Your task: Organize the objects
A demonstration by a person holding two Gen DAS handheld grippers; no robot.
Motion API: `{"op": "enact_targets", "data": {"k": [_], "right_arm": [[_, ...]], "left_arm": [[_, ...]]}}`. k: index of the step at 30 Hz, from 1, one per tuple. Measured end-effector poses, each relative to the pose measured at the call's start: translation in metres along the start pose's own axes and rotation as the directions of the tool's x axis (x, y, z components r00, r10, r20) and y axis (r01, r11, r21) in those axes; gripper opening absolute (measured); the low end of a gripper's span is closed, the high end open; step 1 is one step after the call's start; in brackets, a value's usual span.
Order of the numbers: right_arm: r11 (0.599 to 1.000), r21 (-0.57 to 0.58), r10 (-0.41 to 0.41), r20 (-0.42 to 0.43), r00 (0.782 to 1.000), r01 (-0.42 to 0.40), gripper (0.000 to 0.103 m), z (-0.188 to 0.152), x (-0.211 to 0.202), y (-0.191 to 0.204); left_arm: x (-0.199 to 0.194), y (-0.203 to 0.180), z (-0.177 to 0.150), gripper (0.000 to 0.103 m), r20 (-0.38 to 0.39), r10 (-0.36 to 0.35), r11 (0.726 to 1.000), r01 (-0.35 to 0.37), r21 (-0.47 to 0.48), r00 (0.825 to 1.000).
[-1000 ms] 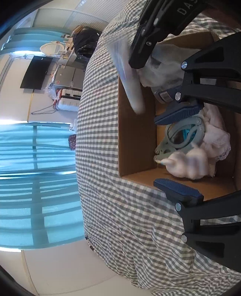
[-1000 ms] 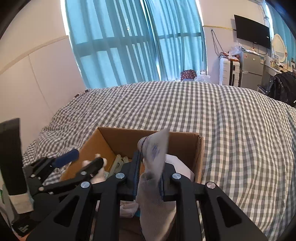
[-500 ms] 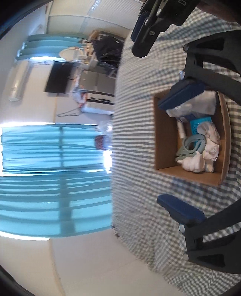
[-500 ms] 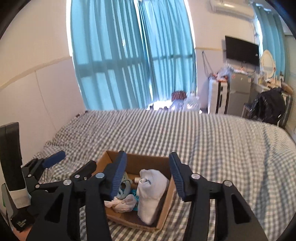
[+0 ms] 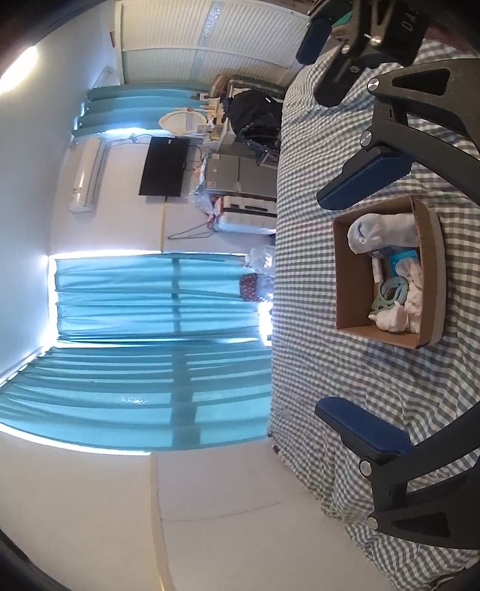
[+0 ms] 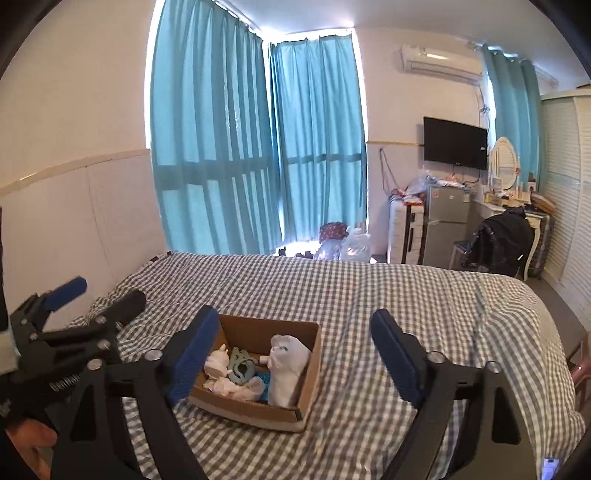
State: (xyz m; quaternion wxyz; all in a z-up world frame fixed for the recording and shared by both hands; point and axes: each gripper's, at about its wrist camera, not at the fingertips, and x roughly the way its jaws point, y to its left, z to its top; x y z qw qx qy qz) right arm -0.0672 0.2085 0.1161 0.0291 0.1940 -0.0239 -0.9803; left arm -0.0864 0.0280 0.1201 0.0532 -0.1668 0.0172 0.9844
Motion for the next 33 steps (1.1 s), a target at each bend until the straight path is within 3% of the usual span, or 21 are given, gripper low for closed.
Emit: {"op": "enact_targets", "data": {"k": [11,20,33], "right_arm": [[0.999,0.012,-0.043,-0.019,0.999,0.043,0.102,-0.042,0.004,-0.007],[0.998,0.008,-0.063,-0.071,0.995,0.064,0.103,-0.081,0.031,-0.013],[0.997,0.014,-0.070,-0.147,0.987,0.073,0.103,-0.100,0.054,-0.012]], "left_arm": [[-0.006,0.005,-0.044,0.103,-0.015,0.036,0.999,-0.037,-0.030,0.999],[0.007,0.012,-0.090,0.103,-0.074,0.041,0.997,-0.045,-0.055,0.996],[0.015,0.015,-0.107,0.103,-0.122,0.072,0.996,-0.078,-0.048,0.990]]}}
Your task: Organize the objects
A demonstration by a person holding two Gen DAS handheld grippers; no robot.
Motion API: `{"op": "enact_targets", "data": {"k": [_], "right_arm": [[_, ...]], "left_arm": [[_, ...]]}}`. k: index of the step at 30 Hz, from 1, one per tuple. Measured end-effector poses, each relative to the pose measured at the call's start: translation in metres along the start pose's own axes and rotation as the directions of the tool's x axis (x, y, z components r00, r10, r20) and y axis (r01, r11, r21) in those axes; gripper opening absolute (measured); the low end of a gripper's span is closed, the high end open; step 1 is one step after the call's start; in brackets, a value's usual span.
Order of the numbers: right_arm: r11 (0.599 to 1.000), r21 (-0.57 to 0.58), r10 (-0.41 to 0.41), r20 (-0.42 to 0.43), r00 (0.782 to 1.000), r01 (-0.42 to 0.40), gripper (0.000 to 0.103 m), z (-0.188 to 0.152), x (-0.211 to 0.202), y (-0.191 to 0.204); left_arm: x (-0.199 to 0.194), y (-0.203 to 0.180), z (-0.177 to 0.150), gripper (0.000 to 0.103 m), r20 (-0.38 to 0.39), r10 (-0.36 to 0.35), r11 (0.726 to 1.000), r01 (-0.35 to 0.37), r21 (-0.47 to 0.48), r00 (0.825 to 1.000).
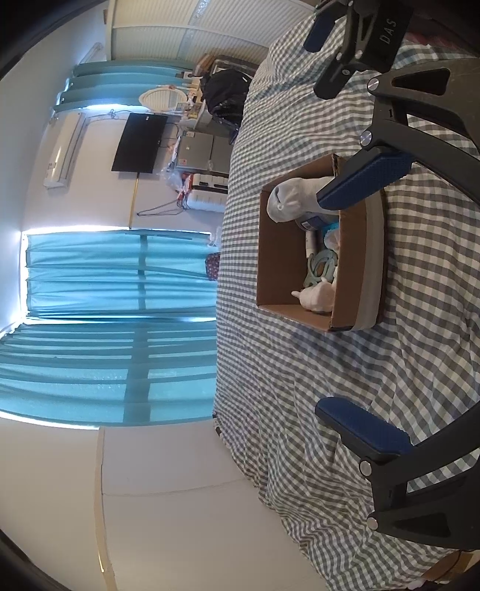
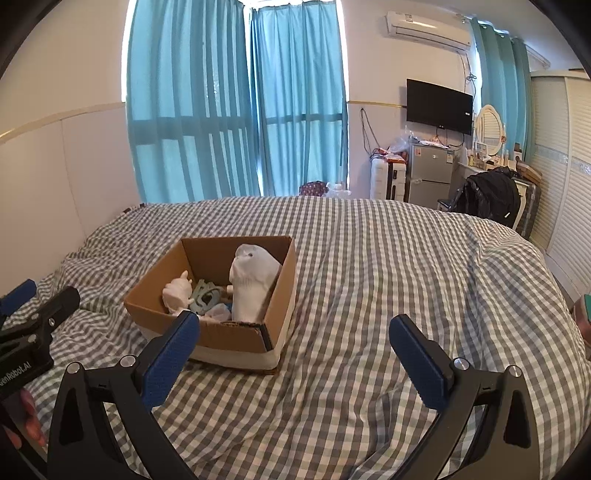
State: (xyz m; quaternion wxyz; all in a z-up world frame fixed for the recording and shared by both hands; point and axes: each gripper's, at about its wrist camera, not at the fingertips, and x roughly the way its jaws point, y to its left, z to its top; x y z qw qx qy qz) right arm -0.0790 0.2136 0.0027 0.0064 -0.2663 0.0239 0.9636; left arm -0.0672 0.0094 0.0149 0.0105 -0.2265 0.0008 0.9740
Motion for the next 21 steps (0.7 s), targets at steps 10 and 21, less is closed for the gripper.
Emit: {"op": "enact_targets", "data": {"k": [10,21], "right_arm": [[1.000,-0.001,0.002,-0.007,1.000,-0.002,0.103,-0.0021,0.0005,0.0036],[1.000,-0.001,0.009,-0.010,1.000,-0.009,0.103,-0.0021,0.0003,0.0050]], "left_arm": [[-0.0021,0.0026,-0.0008,0.103,-0.008,-0.001,1.000,0.001,-0.011,1.000],[-0.0032,0.0032,-0.0006,0.103,-0.008,0.005,1.000,-0.005,-0.011,1.000]]}}
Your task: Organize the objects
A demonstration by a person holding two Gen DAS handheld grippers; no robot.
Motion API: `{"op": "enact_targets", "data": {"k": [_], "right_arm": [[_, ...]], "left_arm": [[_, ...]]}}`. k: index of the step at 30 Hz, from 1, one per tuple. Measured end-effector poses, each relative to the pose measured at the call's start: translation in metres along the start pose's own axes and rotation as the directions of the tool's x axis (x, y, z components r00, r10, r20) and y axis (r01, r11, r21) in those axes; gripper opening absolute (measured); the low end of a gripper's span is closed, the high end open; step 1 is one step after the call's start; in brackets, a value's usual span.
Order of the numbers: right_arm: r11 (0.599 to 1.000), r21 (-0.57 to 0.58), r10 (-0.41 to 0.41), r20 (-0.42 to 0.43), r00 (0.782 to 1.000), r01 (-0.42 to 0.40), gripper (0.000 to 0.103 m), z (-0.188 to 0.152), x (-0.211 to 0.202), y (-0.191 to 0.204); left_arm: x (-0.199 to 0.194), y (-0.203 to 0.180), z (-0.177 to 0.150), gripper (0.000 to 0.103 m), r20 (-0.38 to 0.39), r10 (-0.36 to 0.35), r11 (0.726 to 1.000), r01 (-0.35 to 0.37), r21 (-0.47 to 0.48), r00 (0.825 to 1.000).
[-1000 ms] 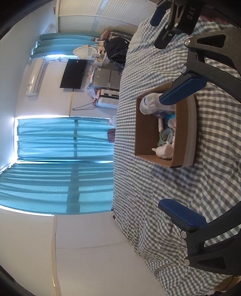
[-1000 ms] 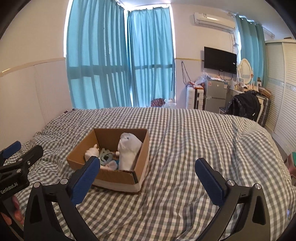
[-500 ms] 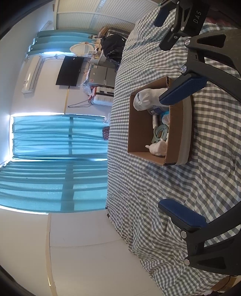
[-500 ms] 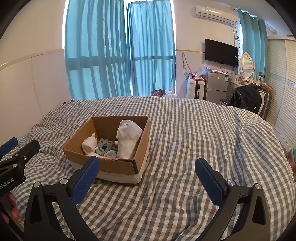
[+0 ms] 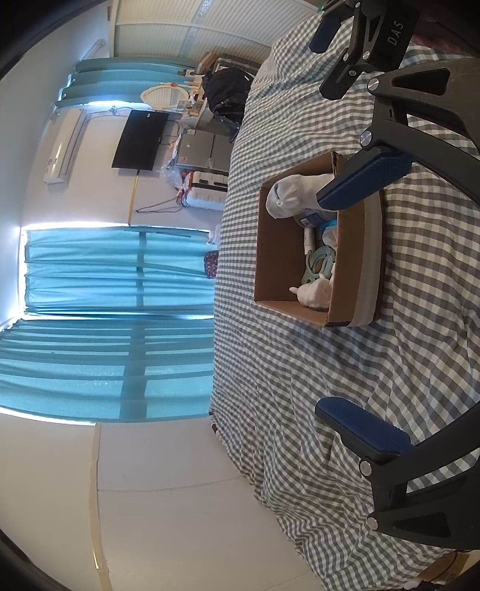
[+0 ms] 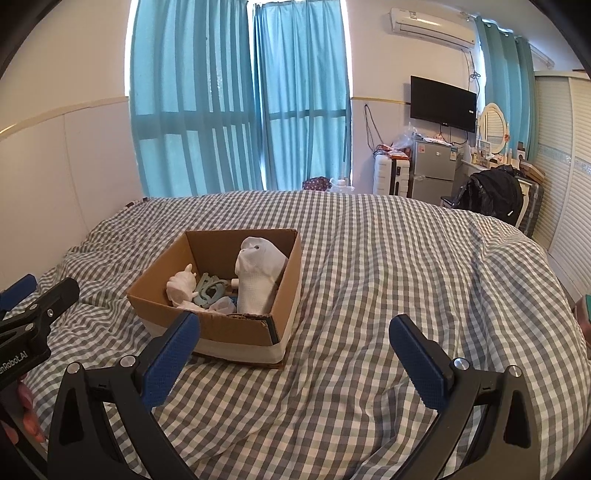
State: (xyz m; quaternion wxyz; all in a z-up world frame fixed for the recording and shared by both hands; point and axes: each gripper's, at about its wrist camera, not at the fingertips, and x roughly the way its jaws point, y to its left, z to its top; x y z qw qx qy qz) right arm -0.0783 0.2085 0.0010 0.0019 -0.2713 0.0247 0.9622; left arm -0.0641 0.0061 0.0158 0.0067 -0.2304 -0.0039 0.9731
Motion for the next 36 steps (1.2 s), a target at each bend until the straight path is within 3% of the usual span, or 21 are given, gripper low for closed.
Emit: {"op": "enact_targets", "data": {"k": [36], "right_arm": [[1.000,-0.001,-0.013,-0.025,1.000,0.013,0.103,-0.0057,0.0056,0.0057]], "left_arm": [[-0.0008,0.0025,-0.0037,0.103,-0.010,0.022,1.000,-0.022,0.013,1.000]]}}
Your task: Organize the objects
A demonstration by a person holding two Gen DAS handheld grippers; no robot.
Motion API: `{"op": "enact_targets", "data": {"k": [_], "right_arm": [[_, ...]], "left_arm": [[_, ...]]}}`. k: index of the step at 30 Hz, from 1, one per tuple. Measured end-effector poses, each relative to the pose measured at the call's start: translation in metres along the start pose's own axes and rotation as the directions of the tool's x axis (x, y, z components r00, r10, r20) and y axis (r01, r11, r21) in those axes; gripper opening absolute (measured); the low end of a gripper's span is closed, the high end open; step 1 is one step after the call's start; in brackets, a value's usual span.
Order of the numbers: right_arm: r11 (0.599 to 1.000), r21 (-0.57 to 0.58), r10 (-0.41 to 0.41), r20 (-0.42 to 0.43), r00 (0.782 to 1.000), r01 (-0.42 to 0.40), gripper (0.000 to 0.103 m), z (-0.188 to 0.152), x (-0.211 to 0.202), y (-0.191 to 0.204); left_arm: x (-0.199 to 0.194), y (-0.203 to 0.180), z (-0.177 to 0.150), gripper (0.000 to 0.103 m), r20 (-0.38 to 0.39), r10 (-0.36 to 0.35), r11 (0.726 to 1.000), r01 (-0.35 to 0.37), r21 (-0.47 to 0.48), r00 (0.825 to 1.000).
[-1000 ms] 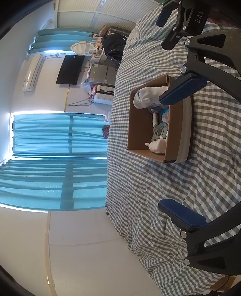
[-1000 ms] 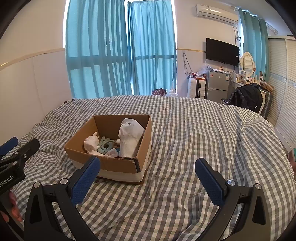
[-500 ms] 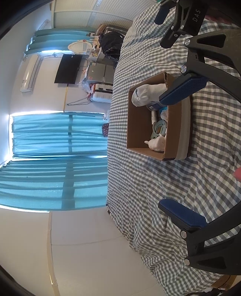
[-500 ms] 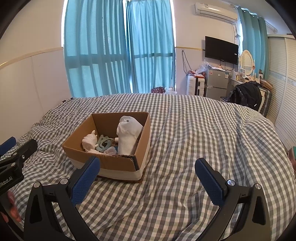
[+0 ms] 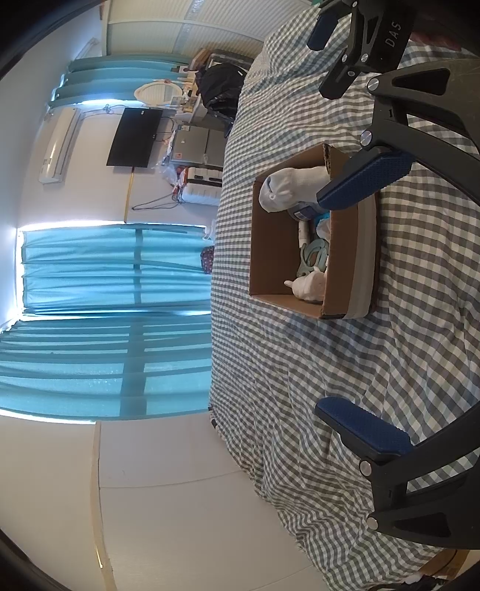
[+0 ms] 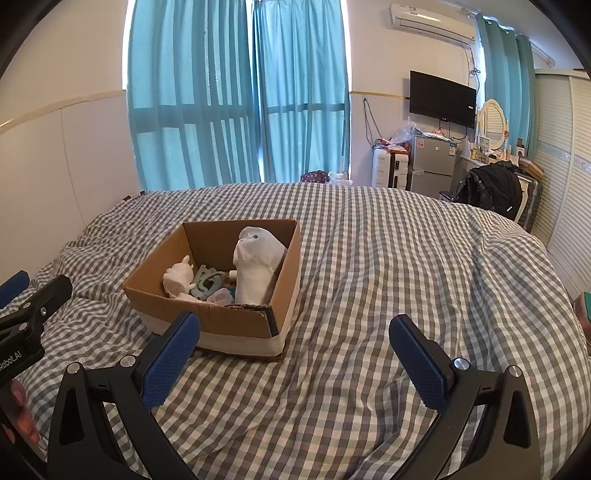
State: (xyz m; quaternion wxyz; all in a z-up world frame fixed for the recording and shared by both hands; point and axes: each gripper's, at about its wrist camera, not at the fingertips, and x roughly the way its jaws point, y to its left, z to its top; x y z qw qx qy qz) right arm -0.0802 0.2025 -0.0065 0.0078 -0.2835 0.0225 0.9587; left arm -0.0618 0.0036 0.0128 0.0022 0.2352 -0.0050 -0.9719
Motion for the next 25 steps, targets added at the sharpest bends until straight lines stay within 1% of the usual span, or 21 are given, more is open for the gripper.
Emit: {"op": "enact_targets", "data": {"k": [14,25], "right_arm": [[1.000,-0.003,-0.001,-0.005,1.000,0.001,0.103,-0.0018,0.0020,0.0021],[1.000,-0.003,-0.002,-0.005,1.000,0.002,0.103,-0.0018,0.0020,0.0020]], "left_arm": [[0.0006,-0.0014,-0.0018,0.103,-0.005,-0.001,1.000,0.001,0.008,1.000],[0.0007,-0.0033,-0.0031,0.103,-0.001,-0.016,1.000,0.016,0.018,1.000]]}}
